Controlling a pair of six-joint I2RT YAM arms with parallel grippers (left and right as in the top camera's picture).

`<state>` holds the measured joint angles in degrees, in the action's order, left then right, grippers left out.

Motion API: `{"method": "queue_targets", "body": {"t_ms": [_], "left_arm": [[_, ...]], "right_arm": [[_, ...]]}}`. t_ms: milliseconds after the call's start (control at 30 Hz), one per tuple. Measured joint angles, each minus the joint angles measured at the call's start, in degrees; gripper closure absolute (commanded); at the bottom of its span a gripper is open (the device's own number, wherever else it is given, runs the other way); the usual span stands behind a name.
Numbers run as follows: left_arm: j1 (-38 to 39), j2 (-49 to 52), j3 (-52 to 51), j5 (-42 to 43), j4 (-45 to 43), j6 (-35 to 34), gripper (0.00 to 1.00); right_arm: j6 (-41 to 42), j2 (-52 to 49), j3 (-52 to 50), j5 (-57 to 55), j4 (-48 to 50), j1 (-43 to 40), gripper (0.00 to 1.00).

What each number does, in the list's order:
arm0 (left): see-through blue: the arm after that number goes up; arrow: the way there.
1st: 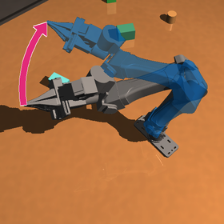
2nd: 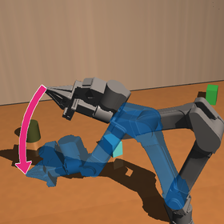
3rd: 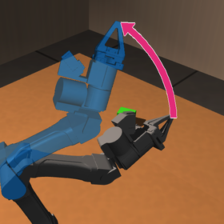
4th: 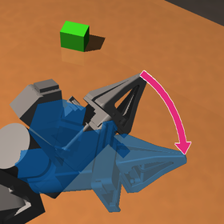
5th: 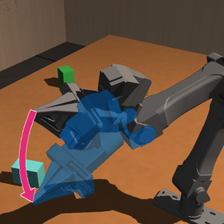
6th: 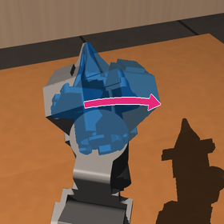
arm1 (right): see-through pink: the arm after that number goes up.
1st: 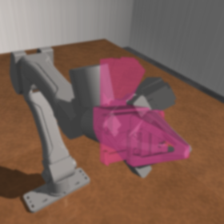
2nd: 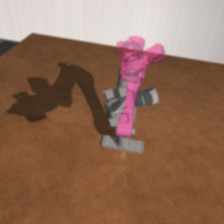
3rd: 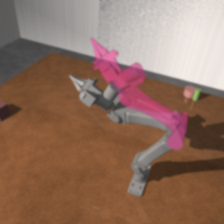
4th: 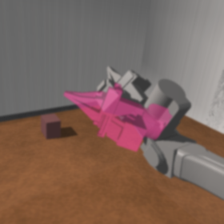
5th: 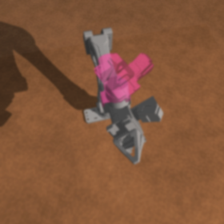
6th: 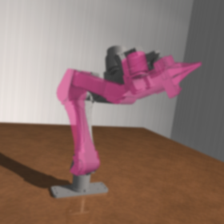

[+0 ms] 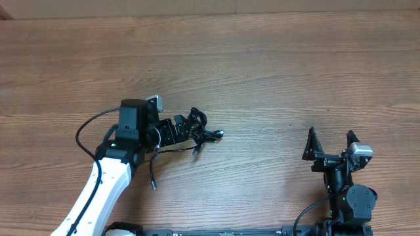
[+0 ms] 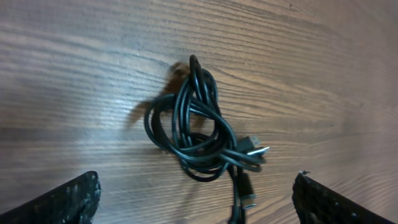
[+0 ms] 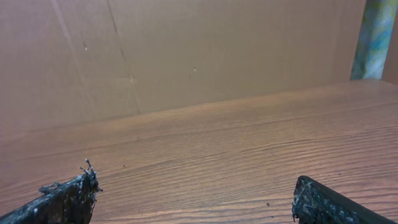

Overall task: Untangle cables
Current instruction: 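Position the left gripper over the cable bundle's knotted loop, then lower the left gripper and close it on the cable loops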

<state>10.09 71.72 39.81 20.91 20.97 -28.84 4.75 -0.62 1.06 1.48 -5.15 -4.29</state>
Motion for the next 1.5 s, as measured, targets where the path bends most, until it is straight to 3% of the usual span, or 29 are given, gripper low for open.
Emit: {"method": "queue_targets", "body": {"t_ms": [267,533,833,1233,1500], "left_arm": [[1.9,5.0,0.0,-1.7,-2.6,-8.8,0.0],[2.7,11.7,0.0,-1.8,-8.7,-11.9,0.01],[2.7,12.6,0.2,-2.3,-14.1,-13.8,0.04],[2.8,13.8,0.3,-2.8,-11.8,-15.4,0.04],[4.5,15.2,0.3,-3.5,-11.6,-17.6,0.1]], "right_arm": [[0.0,0.0,0.0,0.0,0.0,0.2,0.0],[0.0,0.0,0.0,0.0,0.0,0.2,0.0],[0.0,0.0,0.0,0.0,0.0,0.2,0.0],[0.0,0.0,0.0,0.0,0.0,0.2,0.0],[0.0,0.0,0.0,0.0,0.0,0.2,0.0]]}}
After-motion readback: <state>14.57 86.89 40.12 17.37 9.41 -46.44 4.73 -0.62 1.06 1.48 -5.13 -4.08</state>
